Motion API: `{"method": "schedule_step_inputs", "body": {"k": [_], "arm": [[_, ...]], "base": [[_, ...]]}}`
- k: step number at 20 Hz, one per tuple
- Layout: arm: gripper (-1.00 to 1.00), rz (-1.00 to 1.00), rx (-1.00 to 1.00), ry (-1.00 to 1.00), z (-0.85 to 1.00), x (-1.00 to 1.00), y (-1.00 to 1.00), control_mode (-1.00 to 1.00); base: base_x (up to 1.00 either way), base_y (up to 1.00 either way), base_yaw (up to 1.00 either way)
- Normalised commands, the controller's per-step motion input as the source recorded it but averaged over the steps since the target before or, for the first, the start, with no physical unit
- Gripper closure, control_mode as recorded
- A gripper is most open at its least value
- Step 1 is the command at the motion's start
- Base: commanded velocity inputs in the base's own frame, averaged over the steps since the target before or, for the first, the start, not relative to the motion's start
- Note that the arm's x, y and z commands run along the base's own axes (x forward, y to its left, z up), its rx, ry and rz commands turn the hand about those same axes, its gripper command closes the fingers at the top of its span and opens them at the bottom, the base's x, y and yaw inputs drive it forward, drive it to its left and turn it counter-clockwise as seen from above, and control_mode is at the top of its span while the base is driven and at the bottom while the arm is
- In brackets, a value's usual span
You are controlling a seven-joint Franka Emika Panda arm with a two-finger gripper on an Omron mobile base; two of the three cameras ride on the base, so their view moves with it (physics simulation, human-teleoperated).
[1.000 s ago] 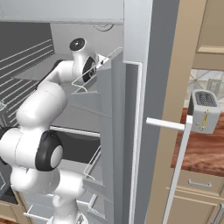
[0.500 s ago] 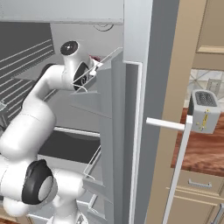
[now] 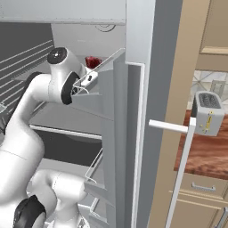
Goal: Pick the egg and butter from the fridge and place them by the bowl for mixing.
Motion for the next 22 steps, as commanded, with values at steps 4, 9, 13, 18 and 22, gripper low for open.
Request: {"method": "schedule_step_inputs", "body": {"k": [4,9,13,18,22], "arm": [[1.00,-0.02,0.00,0.03,0.00,-0.68,0.10,-1.00],[1.00,-0.04,0.00,0.02,0.00,-0.66,0.14,-1.00],[1.00,-0.03,0.00,0.03,0.00,-0.57,0.15,-1.00],[1.00,0.00,0.00,0.05,-0.06,-0.51,0.11,-1.00],[1.00,0.00,0.00,0.08,-0.06,-0.22,0.14,-1.00]], "base": [[0.00,0.00,0.00],[0.00,0.00,0.00],[0.00,0.00,0.00],[0.00,0.00,0.00],[0.00,0.00,0.00]]}}
